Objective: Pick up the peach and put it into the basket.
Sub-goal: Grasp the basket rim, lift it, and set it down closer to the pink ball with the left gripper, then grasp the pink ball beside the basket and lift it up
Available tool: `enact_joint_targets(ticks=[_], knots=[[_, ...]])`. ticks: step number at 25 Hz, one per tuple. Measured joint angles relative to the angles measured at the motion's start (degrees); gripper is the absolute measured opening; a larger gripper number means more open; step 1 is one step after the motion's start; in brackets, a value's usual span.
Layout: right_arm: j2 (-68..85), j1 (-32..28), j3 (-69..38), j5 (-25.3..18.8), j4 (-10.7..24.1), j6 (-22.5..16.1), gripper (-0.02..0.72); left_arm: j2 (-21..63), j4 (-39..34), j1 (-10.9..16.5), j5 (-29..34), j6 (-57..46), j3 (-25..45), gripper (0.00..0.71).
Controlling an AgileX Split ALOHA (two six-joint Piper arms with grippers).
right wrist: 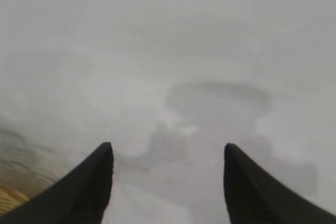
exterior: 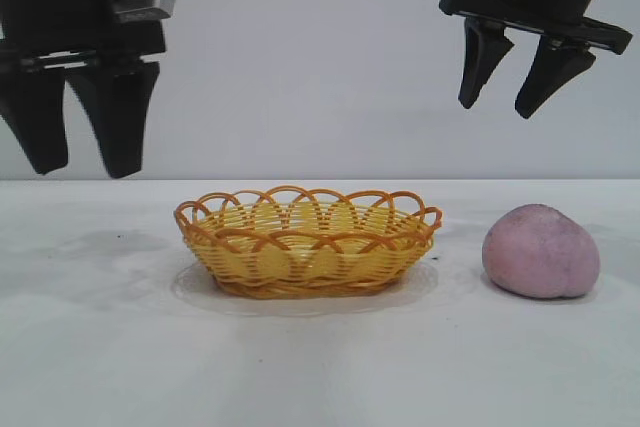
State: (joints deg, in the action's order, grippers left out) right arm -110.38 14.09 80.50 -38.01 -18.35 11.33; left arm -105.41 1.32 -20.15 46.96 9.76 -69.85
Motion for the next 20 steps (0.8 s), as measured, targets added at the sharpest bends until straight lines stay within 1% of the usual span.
enact_joint_targets(ticks=[4,6,10,12,15,17,20], knots=[[0.0,0.0,0.0,0.0,0.0,0.0,0.404,0.0,-3.8,0.4,0.5,0.0,0.0,0.563],[0.0,0.0,0.0,0.0,0.1,0.0,0.404,0.0,-4.2,1.7,0.5,0.0,0.0,0.563],[0.0,0.0,0.0,-0.2,0.7,0.0,0.404,0.0,-4.7,7.2,1.2,-0.4,0.0,0.563],[0.0,0.0,0.0,-0.3,0.8,0.0,0.404,0.0,-5.1,10.5,2.3,-0.9,0.0,0.563],[0.0,0.0,0.0,-0.7,0.9,0.0,0.404,0.0,-5.3,14.5,4.7,-2.3,0.0,0.563],[0.0,0.0,0.0,-0.9,0.9,0.1,0.404,0.2,-5.3,16.2,6.3,-3.4,0.0,0.563],[0.0,0.0,0.0,-0.9,1.2,0.1,0.404,1.5,-5.3,17.3,8.3,-5.0,0.0,0.563]])
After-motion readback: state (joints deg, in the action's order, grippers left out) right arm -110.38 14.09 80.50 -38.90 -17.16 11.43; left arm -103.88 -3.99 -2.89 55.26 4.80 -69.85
